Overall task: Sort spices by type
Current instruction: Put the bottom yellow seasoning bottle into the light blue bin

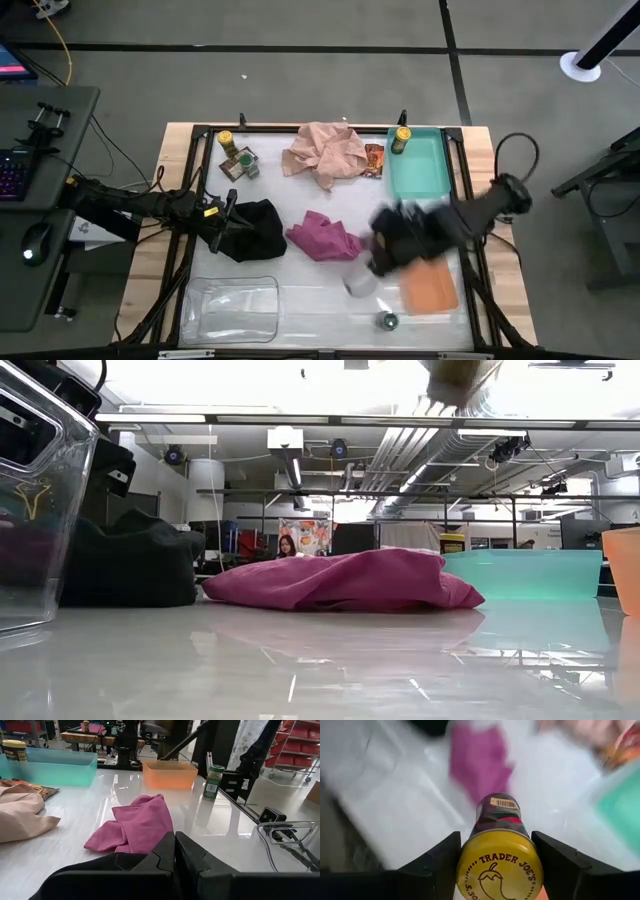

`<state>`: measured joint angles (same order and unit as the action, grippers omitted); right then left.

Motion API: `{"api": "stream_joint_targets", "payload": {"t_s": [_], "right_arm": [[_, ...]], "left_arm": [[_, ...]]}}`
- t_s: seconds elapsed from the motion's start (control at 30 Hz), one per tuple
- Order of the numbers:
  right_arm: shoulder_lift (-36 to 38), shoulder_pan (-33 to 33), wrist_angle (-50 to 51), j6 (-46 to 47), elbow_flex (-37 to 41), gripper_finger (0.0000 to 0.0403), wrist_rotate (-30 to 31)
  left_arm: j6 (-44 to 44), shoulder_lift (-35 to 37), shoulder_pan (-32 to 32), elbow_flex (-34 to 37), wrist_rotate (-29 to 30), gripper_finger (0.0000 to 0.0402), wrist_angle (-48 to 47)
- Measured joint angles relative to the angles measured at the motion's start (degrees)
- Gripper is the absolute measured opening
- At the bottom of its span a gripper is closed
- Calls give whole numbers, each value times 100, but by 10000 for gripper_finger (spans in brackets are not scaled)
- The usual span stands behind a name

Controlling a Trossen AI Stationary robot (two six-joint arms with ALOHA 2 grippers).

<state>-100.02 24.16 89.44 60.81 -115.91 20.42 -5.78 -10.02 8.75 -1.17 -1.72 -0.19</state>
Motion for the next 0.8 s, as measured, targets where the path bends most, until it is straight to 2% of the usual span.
{"api": "stream_joint_targets", "payload": {"t_s": [0.33, 0.43, 0.63, 0.8], "right_arm": [[104, -4313, 39, -2568, 1272, 214, 335], [102, -5430, 5, -3518, 1533, 214, 315], [112, -6815, -128, -5101, 1884, 214, -48], [112, -7504, -1173, -5862, 2391, 214, -424]], "left_arm": [[0, -4, 0, 1, 2, 0, -2], [-1, -4, 1, 1, 2, 0, 0], [0, -4, 2, 0, 2, 0, 0], [0, -4, 2, 0, 1, 0, 0]]}}
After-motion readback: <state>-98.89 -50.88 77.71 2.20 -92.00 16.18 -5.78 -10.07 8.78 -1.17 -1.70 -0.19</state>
